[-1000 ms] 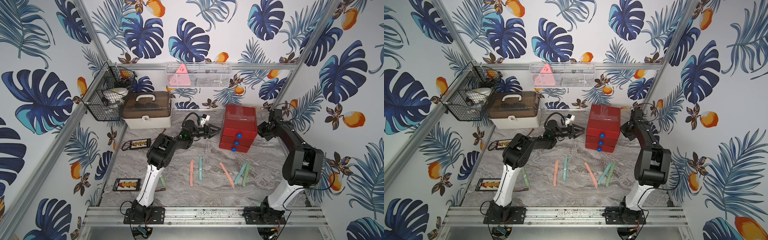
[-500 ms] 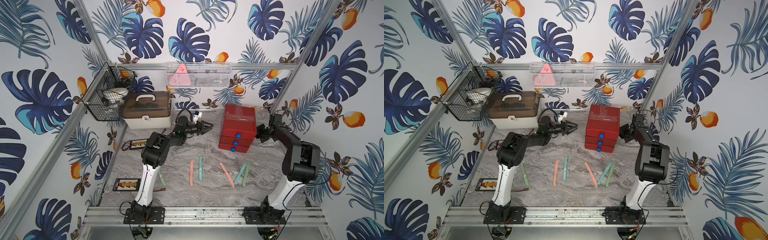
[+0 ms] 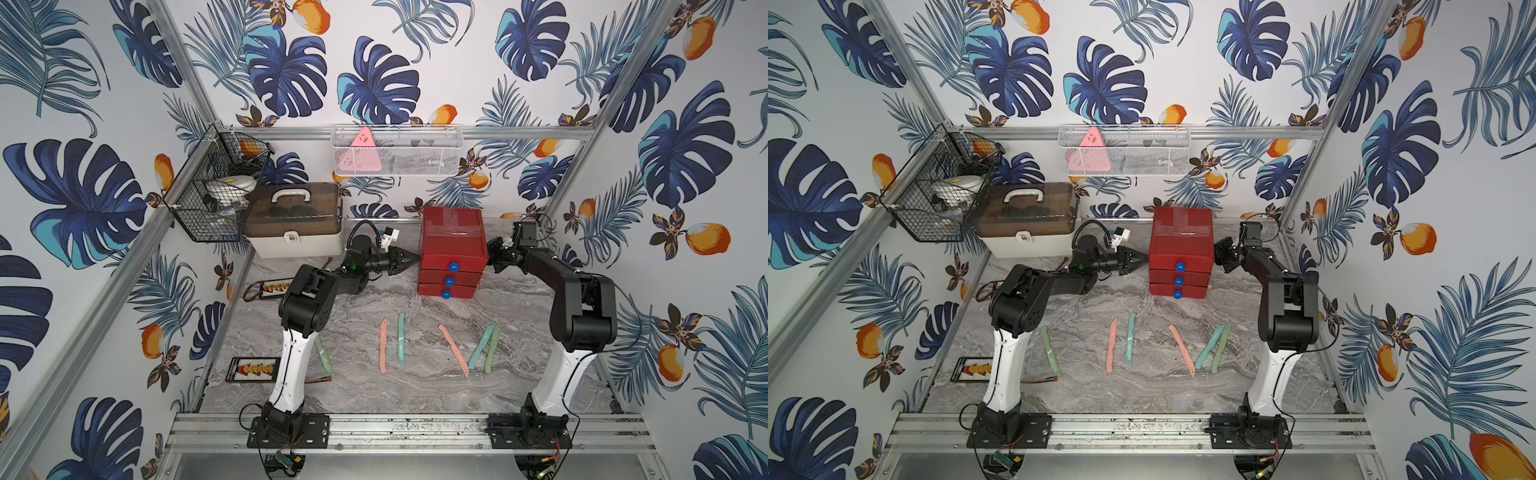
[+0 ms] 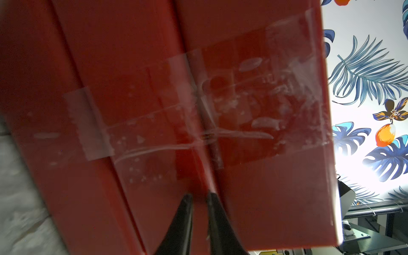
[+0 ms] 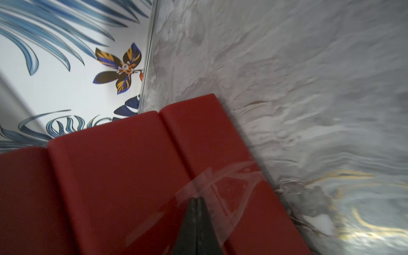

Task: Place the fruit knives into the drawer by color
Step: Move the storage box to the center of the board.

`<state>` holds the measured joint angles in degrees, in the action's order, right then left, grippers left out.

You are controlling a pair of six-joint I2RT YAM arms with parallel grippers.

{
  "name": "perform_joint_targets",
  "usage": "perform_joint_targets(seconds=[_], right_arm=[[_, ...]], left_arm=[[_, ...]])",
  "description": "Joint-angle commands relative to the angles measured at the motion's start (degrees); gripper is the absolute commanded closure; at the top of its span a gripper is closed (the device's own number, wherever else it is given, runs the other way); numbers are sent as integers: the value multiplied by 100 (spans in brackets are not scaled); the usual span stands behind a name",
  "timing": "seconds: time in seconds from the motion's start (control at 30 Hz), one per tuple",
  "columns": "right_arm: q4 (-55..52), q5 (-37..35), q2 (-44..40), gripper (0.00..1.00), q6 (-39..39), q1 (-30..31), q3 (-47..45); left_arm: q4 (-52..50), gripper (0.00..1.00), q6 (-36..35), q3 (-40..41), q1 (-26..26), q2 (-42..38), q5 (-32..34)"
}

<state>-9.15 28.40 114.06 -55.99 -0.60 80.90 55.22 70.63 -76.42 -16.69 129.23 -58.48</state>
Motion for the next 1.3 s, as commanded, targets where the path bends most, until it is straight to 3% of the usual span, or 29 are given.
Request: perform_joint_targets(seconds=[0.0,0.47,0.7,0.93,1.1,1.23,1.27], right_arm=[[171,396,176,100,-72,384,203],[591,578,1538,100,-780,1855,1581],[440,556,1841,100,-853,2113,2078],[-419,-218,1334,100,-624,1719,1893],[-1045,-767,627,100,-557,1204,1464],[-1112,-543,-96,100,-363,1021,927],[-1085,-464,-267,94,-268,1026,772]], left_arm=[[464,82,18,413,238,-279,-127],[1024,86,12,2683,1956,-1872,-423],[832,87,-212,3245,2060,-2357,-452],[-1023,89,-1435,3528,2346,-3315,-117],[-3832,92,-3169,3174,2451,-4229,761],[-5925,80,-4196,2456,2438,-4481,1488],[-6217,80,-4396,2362,2433,-4559,1582]])
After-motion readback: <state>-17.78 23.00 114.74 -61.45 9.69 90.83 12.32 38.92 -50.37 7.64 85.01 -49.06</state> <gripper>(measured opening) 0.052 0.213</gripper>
